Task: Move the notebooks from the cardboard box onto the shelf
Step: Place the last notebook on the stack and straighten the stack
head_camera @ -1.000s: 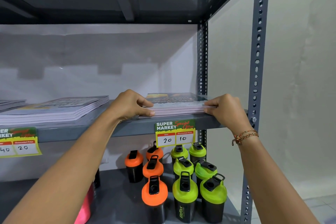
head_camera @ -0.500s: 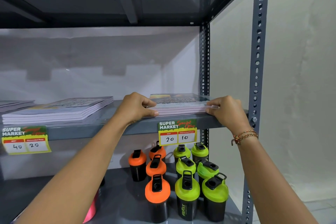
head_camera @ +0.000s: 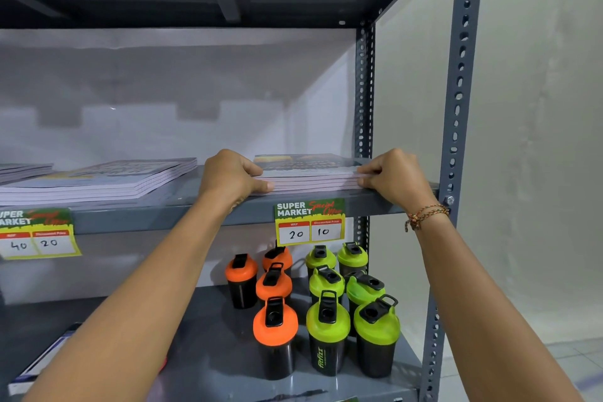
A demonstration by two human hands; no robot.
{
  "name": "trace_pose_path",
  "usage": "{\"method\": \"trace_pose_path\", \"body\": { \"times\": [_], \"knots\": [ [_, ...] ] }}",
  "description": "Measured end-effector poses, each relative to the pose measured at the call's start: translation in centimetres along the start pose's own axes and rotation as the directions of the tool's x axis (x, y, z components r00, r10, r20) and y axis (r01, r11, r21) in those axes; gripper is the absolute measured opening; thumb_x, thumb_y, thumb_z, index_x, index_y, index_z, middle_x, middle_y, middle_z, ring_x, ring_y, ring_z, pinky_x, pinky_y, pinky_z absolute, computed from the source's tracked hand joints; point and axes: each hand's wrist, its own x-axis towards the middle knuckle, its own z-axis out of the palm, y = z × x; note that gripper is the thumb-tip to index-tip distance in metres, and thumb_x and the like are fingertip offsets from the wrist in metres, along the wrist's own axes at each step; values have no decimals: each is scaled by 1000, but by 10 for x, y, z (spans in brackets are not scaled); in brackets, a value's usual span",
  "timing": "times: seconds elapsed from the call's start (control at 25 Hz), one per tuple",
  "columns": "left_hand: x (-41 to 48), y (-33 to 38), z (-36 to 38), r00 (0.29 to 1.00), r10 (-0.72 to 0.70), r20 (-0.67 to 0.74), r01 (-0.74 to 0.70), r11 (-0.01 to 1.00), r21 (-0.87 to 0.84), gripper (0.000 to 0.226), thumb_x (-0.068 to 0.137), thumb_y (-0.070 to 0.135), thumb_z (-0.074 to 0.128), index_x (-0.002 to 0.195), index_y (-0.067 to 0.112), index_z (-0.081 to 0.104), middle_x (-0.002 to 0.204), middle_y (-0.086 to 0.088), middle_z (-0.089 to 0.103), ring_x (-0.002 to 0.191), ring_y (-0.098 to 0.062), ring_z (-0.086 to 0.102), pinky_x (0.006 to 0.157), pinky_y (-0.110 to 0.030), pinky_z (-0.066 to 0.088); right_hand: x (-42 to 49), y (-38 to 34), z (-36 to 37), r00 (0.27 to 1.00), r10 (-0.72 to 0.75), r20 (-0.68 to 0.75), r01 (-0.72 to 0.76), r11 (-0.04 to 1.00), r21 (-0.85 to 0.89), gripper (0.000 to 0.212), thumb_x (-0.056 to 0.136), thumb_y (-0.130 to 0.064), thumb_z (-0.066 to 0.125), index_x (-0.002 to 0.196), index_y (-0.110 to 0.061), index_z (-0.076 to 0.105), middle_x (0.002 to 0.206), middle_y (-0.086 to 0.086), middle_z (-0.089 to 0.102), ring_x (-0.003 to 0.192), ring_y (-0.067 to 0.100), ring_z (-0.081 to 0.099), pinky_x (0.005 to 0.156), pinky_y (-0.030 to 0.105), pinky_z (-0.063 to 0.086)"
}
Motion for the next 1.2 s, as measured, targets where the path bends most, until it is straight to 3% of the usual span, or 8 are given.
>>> {"method": "trace_pose_path", "body": {
  "times": [0.2,0.6,1.04,1.2],
  "knots": [
    [1,-4,-5,1000,9,12,-9,999,34,46,65,17,86,106,3,72,115,-14,71,107,-24,63,82,-23,40,-1,-1,4,1000,-20,1,20,1000,7,27,83,-11,70,109,-6,70,114,13,71,109,24,62,96,25,45],
    [1,-11,-10,996,76,39,-79,994,76,44,68,21,84,107,6,72,116,-11,71,106,-20,63,83,-23,40,-7,-9,11,997,-56,-53,52,996,-78,25,88,-8,63,113,-4,68,118,14,69,115,30,58,100,28,44],
    [1,-12,-7,993,109,33,-110,993,34,36,74,27,79,102,5,74,111,-7,73,87,-10,57,79,-22,38,-5,3,9,998,-12,-62,11,1000,-14,22,91,-10,60,109,-9,71,119,12,69,113,24,60,94,19,41],
    [1,-11,-8,994,98,47,-99,995,17,33,73,25,80,99,6,75,107,-8,74,84,-11,58,77,-23,39,-5,-1,9,997,-27,-66,21,996,-89,25,93,-8,55,113,-8,69,122,12,68,115,28,59,99,27,44]
  ]
}}
